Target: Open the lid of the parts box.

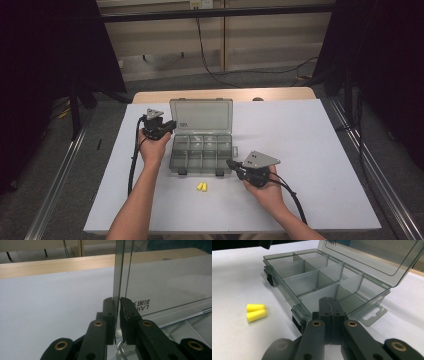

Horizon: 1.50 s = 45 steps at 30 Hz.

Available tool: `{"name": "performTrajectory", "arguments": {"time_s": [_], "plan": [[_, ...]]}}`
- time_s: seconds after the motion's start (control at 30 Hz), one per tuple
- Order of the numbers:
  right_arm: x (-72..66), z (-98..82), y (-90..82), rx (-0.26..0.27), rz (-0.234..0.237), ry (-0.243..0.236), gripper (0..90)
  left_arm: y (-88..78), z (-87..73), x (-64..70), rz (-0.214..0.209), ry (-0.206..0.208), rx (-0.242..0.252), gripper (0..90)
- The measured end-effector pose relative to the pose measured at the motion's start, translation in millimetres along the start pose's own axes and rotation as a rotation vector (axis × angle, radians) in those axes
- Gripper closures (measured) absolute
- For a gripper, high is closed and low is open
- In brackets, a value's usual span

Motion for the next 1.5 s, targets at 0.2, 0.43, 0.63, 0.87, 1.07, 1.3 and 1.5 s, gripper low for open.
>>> {"name": "performTrajectory", "arguments": {"time_s": [0.2,0.43,0.63,0.87,1.07,1.3,1.5], "plan": [[0.2,0.0,0.1,-0.001,0.003,0.001,90.0,5.3,-2.8,-1.3,0.007,-0.005,-0.006,83.2],[0.2,0.0,0.1,-0.001,0.003,0.001,90.0,9.7,-6.0,-2.1,0.011,-0.007,-0.018,83.1],[0.2,0.0,0.2,-0.001,0.004,0.001,90.0,12.2,-8.3,-2.4,0.013,-0.006,-0.028,83.0],[0.3,0.0,0.3,0.001,0.004,0.004,90.0,9.6,-9.3,-3.4,0.006,-0.001,-0.038,82.9],[0.4,0.1,0.3,0.000,0.004,0.007,90.0,12.9,-10.0,-4.4,0.002,-0.010,-0.038,83.0],[0.9,-0.1,0.3,0.001,0.006,0.010,90.0,12.5,-10.4,-1.5,-0.004,-0.002,-0.037,82.9],[1.6,-0.1,0.5,0.004,0.009,0.017,90.0,2.3,-10.1,3.0,-0.030,0.004,-0.029,81.3]]}}
Point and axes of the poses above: each handheld gripper's, and its own axes: y roughly forward along the jaws, z roughly out of its top, x roughly to its right, the point moved 4 cm from there along y, roughly forward along the jaws, and after that the axes turned 5 degrees about -z, right-handed, at the moved point
